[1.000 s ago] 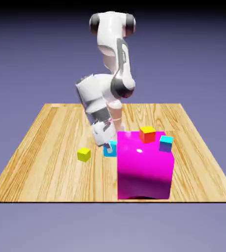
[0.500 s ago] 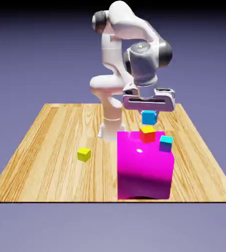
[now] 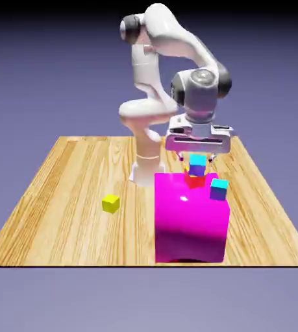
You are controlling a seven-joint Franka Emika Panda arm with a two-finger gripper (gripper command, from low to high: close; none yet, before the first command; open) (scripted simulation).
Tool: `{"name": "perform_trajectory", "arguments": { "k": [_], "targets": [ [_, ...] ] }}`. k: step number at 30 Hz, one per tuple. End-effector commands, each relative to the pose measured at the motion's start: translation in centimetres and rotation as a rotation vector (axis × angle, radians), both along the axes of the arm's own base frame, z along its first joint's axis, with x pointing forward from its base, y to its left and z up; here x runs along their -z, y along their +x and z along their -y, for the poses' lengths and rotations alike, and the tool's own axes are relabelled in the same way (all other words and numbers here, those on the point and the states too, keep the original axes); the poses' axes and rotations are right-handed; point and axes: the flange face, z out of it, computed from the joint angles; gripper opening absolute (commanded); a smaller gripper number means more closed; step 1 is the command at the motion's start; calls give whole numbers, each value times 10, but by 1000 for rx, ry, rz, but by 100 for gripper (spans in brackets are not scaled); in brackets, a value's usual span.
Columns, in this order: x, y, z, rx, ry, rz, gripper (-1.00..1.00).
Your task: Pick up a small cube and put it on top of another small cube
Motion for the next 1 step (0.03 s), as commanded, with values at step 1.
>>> {"name": "perform_trajectory", "arguments": {
  "k": [1],
  "targets": [
    [-3, 0, 0, 0, 0, 0, 100]
  ]
}}
